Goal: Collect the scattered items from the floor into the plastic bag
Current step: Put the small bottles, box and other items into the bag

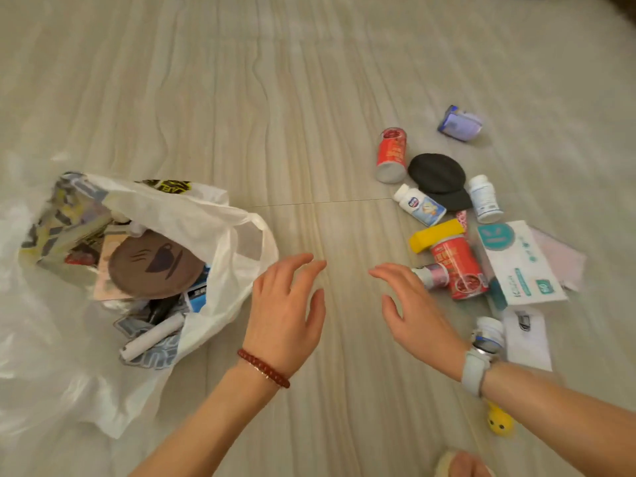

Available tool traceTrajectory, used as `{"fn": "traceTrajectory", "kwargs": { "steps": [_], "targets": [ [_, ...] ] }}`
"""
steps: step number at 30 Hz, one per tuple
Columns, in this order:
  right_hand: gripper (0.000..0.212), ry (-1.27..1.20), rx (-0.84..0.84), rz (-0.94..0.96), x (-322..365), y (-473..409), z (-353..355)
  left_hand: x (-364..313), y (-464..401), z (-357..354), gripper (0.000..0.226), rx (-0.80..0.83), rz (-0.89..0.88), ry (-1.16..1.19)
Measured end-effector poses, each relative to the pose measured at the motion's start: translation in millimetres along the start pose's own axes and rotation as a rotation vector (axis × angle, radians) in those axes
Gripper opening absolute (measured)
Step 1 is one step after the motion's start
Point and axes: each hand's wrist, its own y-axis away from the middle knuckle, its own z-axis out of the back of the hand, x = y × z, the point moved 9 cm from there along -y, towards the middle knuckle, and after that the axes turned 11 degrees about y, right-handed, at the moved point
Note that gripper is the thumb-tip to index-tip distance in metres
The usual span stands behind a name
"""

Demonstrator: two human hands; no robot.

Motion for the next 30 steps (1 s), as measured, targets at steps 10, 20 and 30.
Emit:
{"fn": "traceTrajectory", "kwargs": {
  "steps": [10, 20, 30],
  "targets": [
    [0.054, 0.194, -0.005, -0.746, -188.7, 121.9, -7.6, -22.5, -19.5, -177.7, 0.053, 0.68, 0.027, -0.158],
    [0.079, 0.283, 0.04, -0.532, -172.0, 100.7, -39.0, -5.2, -43.1, -269.9, 0.071, 0.772, 0.144, -0.326],
    [0.055, -0.386, -0.058, -0.528, -139.9, 93.8, -33.1, 11.5, -16.3, -162.4, 0.054, 0.592, 0.263, 0.035]
  ]
}}
